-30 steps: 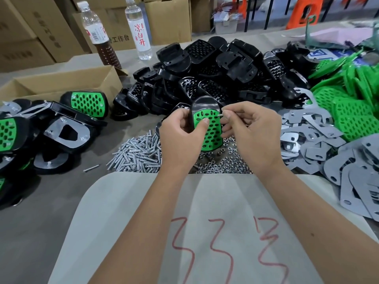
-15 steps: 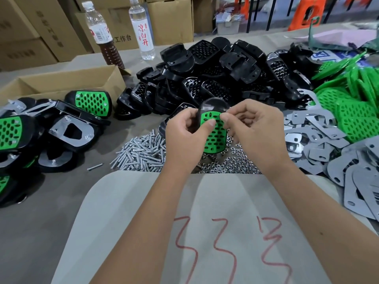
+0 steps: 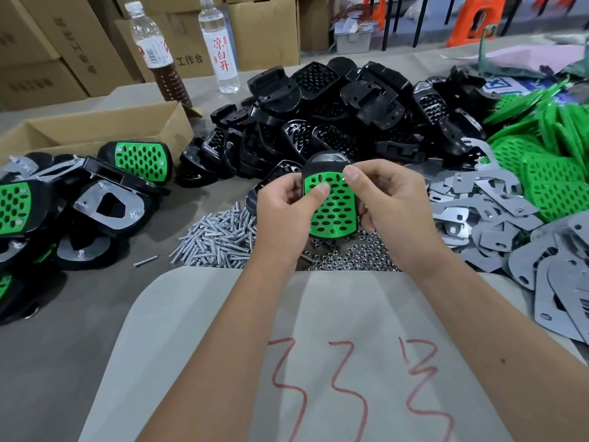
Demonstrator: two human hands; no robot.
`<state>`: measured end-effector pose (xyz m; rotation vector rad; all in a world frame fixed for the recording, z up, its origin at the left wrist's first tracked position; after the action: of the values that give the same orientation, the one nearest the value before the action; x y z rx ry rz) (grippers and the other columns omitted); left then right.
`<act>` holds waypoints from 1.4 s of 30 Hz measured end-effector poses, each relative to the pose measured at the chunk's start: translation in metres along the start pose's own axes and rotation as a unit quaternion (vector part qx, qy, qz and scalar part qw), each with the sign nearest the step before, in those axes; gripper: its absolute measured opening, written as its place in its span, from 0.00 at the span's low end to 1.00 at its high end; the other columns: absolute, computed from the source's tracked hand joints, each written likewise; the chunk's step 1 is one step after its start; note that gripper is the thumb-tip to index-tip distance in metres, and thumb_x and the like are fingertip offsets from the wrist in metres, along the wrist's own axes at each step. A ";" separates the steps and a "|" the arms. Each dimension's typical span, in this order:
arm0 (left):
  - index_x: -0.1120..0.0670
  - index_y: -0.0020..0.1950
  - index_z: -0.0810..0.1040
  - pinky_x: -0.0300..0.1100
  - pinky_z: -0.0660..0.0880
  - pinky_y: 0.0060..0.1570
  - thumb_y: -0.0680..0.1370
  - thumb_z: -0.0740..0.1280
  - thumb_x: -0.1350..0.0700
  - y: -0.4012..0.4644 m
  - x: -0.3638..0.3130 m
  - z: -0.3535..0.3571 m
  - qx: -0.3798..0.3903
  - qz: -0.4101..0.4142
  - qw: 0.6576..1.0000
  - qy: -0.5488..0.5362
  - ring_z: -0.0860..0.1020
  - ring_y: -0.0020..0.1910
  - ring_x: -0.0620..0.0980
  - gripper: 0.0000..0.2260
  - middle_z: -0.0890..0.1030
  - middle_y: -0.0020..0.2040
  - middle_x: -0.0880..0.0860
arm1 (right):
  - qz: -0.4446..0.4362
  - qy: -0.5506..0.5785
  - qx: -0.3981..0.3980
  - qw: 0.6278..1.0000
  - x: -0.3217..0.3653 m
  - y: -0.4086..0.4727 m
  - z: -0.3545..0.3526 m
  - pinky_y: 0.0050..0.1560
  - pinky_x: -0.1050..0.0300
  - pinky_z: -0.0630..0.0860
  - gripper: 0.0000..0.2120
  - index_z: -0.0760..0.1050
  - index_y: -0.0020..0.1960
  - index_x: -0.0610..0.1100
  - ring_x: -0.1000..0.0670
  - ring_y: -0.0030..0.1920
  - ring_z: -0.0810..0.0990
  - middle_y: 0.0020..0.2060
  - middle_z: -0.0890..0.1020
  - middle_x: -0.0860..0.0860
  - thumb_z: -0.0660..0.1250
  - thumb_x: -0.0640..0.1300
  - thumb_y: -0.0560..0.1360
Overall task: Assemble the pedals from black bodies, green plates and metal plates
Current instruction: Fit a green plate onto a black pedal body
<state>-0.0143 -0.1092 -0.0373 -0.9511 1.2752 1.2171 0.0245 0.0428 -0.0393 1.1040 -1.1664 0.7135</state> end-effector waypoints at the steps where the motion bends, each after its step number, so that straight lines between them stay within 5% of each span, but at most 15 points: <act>1: 0.57 0.50 0.85 0.49 0.85 0.43 0.79 0.73 0.63 -0.001 -0.001 0.000 0.006 0.004 1.000 0.001 0.86 0.43 0.53 0.03 0.87 0.43 0.55 | 0.002 -0.006 -0.005 1.000 0.000 0.001 -0.001 0.27 0.63 0.71 0.08 0.84 0.48 0.48 0.58 0.30 0.75 0.33 0.81 0.57 0.73 0.52 0.79; 8: 0.54 0.49 0.85 0.52 0.85 0.44 0.76 0.73 0.60 -0.002 -0.003 0.002 0.015 0.056 0.998 0.024 0.85 0.43 0.52 0.03 0.87 0.44 0.55 | 0.019 -0.012 -0.012 1.000 0.002 0.001 -0.003 0.25 0.60 0.72 0.07 0.81 0.49 0.41 0.53 0.30 0.76 0.35 0.82 0.49 0.73 0.44 0.80; 12: 0.50 0.47 0.82 0.46 0.83 0.43 0.77 0.74 0.54 0.001 0.002 -0.002 -0.184 0.115 0.968 0.124 0.85 0.43 0.46 0.02 0.86 0.43 0.48 | -0.020 -0.093 -0.017 0.995 0.002 -0.004 0.001 0.29 0.54 0.72 0.13 0.77 0.46 0.45 0.48 0.29 0.76 0.33 0.81 0.45 0.67 0.54 0.83; 15: 0.51 0.48 0.82 0.39 0.80 0.40 0.78 0.74 0.53 0.006 0.005 -0.008 -0.274 0.076 0.955 0.082 0.84 0.44 0.43 0.03 0.86 0.43 0.48 | -0.100 -0.270 0.009 0.958 0.002 -0.005 0.006 0.36 0.56 0.69 0.11 0.77 0.41 0.45 0.54 0.31 0.73 0.30 0.77 0.52 0.69 0.47 0.81; 18: 0.50 0.46 0.82 0.38 0.80 0.40 0.77 0.74 0.54 0.008 0.007 -0.008 -0.271 0.058 0.960 0.047 0.85 0.43 0.43 0.02 0.86 0.42 0.48 | -0.141 -0.402 0.081 0.901 0.001 -0.009 0.013 0.44 0.51 0.73 0.06 0.80 0.46 0.47 0.51 0.41 0.77 0.39 0.78 0.54 0.71 0.48 0.79; 23: 0.52 0.47 0.82 0.35 0.79 0.39 0.78 0.73 0.57 0.006 0.005 -0.006 -0.283 0.070 0.956 0.013 0.85 0.42 0.43 0.01 0.86 0.42 0.48 | -0.147 -0.517 0.118 0.835 0.002 -0.013 0.023 0.40 0.51 0.72 0.14 0.78 0.59 0.50 0.44 0.46 0.79 0.45 0.72 0.53 0.70 0.55 0.78; 30: 0.51 0.46 0.82 0.36 0.79 0.41 0.77 0.73 0.60 0.007 0.005 -0.005 -0.274 0.064 0.960 0.010 0.85 0.43 0.41 0.04 0.86 0.42 0.47 | -0.122 -0.520 0.170 0.828 0.009 -0.012 0.027 0.46 0.44 0.77 0.04 0.76 0.52 0.47 0.41 0.49 0.79 0.48 0.73 0.52 0.66 0.47 0.80; 37: 0.52 0.49 0.83 0.34 0.79 0.41 0.77 0.72 0.63 0.007 0.004 -0.006 -0.272 0.068 0.960 -0.005 0.85 0.44 0.41 0.06 0.86 0.44 0.47 | -0.088 -0.564 0.155 0.806 0.011 -0.011 0.034 0.41 0.50 0.70 0.17 0.74 0.56 0.48 0.44 0.49 0.79 0.47 0.70 0.53 0.68 0.61 0.79; 42: 0.50 0.47 0.82 0.34 0.79 0.41 0.77 0.72 0.63 0.008 0.006 -0.006 -0.279 0.079 0.957 -0.012 0.85 0.44 0.41 0.07 0.86 0.43 0.47 | -0.103 -0.533 0.152 0.826 0.013 -0.012 0.037 0.46 0.45 0.77 0.03 0.77 0.52 0.46 0.42 0.50 0.79 0.48 0.74 0.51 0.65 0.44 0.81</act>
<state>-0.0236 -0.1134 -0.0427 -1.2442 1.0139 1.7613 0.0262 0.0033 -0.0298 1.9867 -1.8455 0.0321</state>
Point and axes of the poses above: each hand's wrist, its own y-axis towards the middle knuckle, its own z-axis out of the palm, x = y × z, the point moved 1 cm from there along y, towards the middle knuckle
